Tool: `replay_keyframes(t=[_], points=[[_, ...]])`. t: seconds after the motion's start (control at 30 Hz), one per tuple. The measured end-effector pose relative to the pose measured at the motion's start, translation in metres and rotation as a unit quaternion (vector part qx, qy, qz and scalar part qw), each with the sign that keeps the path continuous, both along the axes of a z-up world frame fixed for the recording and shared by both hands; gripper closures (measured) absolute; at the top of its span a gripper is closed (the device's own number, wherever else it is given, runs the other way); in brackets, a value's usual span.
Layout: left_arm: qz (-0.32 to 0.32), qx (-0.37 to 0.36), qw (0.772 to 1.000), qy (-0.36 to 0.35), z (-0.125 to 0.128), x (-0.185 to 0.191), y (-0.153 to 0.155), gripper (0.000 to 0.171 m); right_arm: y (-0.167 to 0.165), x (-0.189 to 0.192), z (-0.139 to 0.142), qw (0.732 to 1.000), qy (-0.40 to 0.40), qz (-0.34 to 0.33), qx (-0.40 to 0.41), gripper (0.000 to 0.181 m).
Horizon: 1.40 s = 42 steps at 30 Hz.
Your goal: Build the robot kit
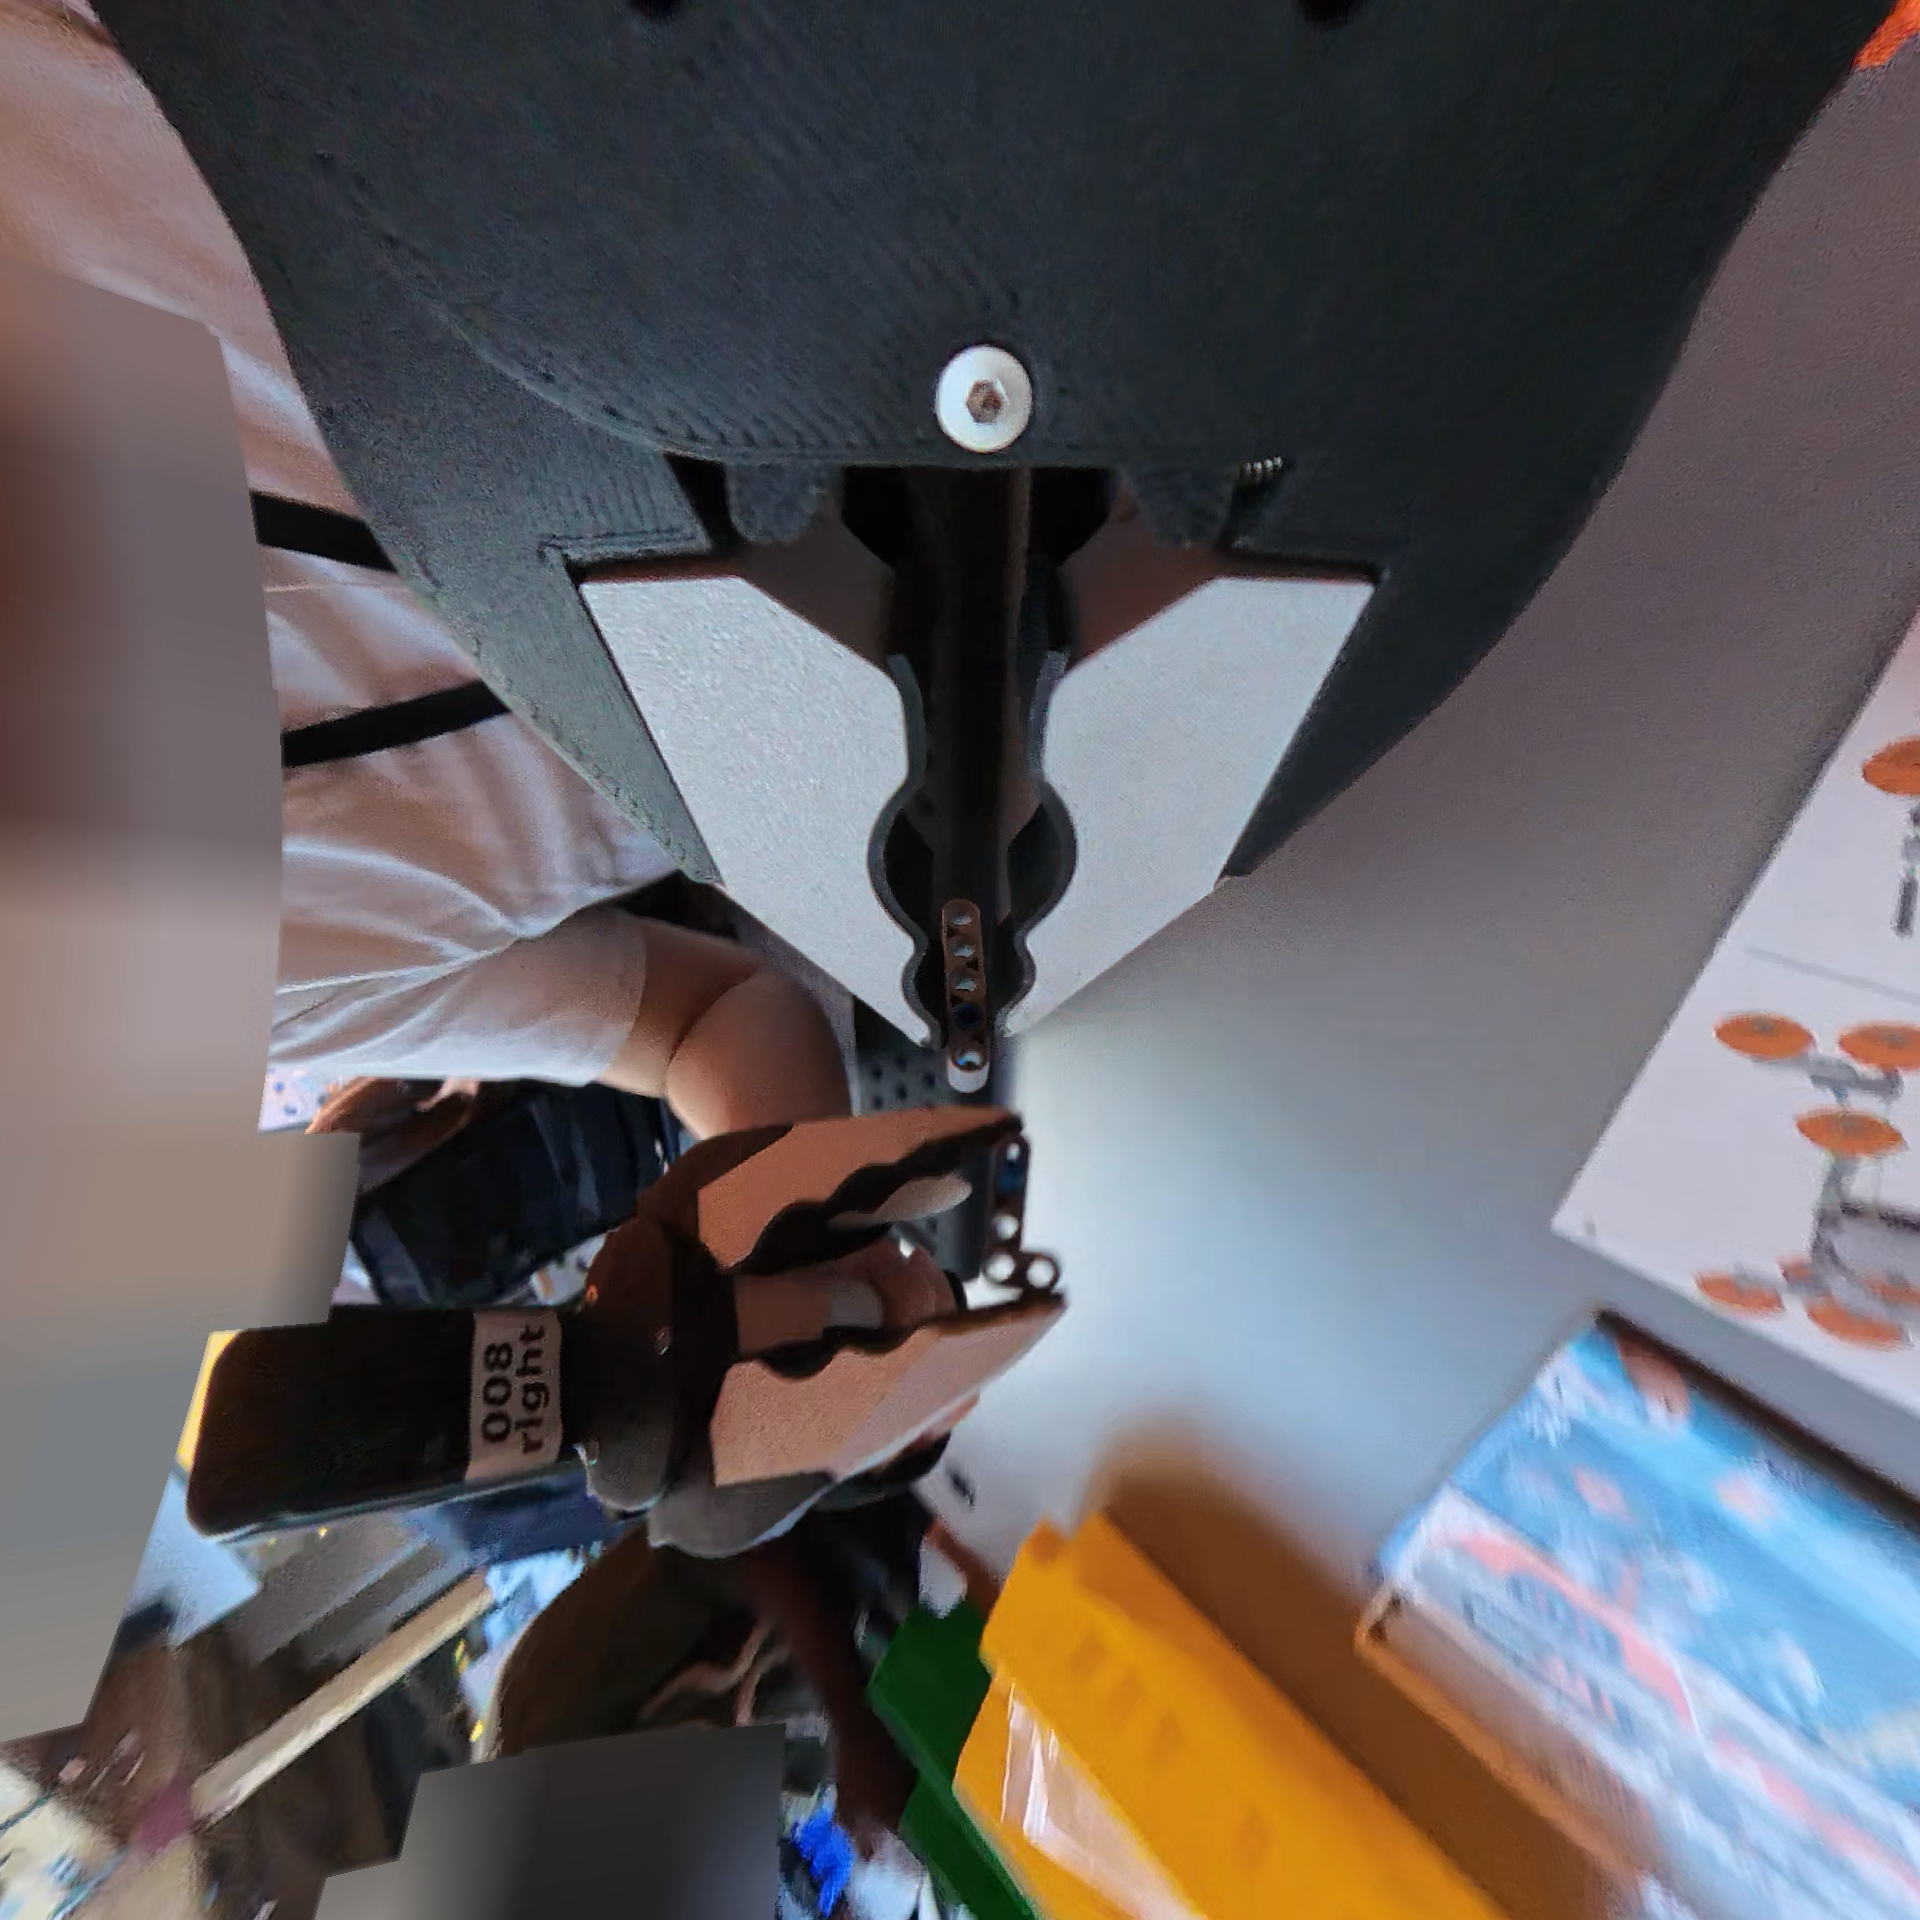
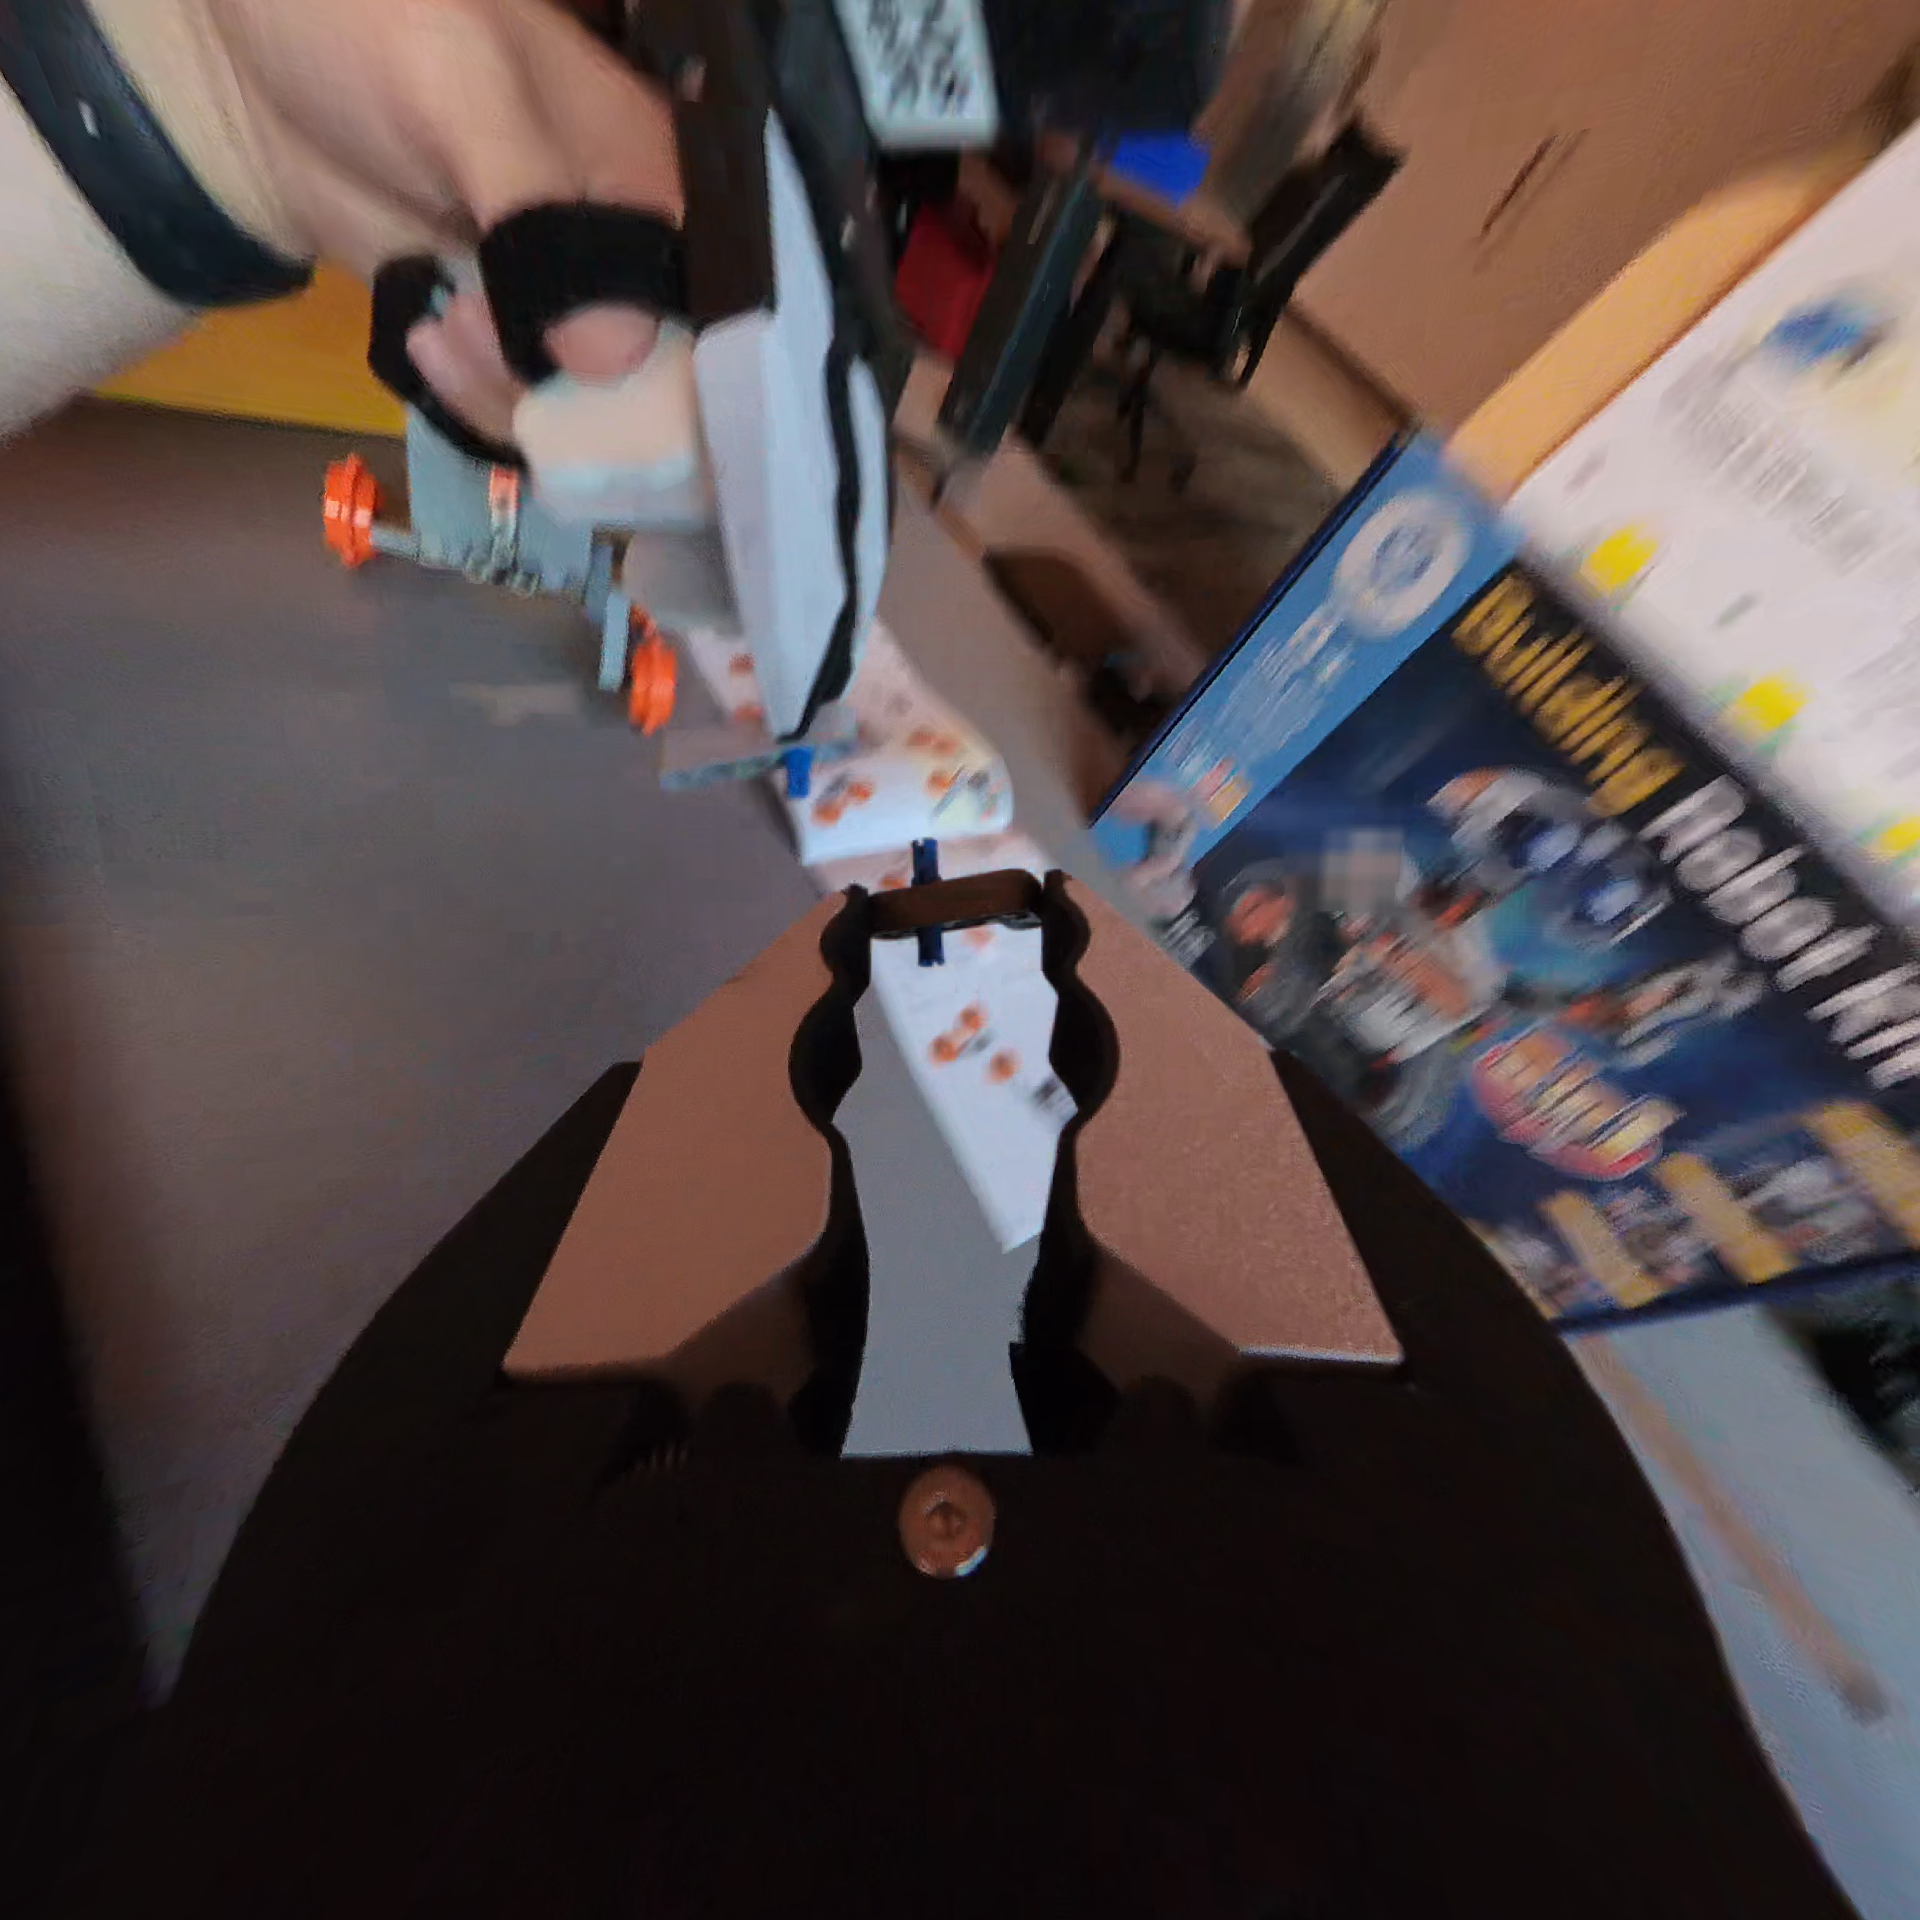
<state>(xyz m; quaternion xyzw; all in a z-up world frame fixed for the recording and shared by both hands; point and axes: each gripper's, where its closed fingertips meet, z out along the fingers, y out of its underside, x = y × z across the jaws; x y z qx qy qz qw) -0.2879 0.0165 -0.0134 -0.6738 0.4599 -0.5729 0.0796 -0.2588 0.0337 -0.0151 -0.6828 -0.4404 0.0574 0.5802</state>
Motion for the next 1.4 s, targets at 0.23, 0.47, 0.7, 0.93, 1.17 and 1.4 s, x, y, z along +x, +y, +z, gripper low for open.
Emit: replay_keyframes(t=[0.23, 0.47, 0.7, 0.93, 1.17, 1.4], points=[[0.084, 0.117, 0.975, -0.166, 0.104, -0.024, 0.008, 0.167, 0.004, -0.029, 0.108, 0.98, -0.096, 0.09, 0.151, 0.149], [0.13, 0.16, 0.946, -0.249, 0.145, -0.043, 0.006, 0.167, -0.005, -0.064, 0.155, 0.961, -0.047, 0.128, 0.24, 0.15], [0.124, 0.14, 0.949, -0.253, 0.144, -0.043, 0.01, 0.166, -0.006, -0.061, 0.154, 0.954, -0.103, 0.081, 0.271, 0.149], [0.122, 0.158, 0.95, -0.24, 0.14, -0.04, 0.007, 0.166, -0.004, -0.061, 0.148, 0.959, -0.109, 0.075, 0.251, 0.149], [0.119, 0.169, 0.954, -0.219, 0.134, -0.039, 0.005, 0.166, -0.005, -0.063, 0.143, 0.963, -0.108, 0.089, 0.231, 0.15], [0.12, 0.183, 0.956, -0.195, 0.127, -0.038, 0.006, 0.167, -0.002, -0.063, 0.136, 0.968, -0.105, 0.099, 0.205, 0.15]])
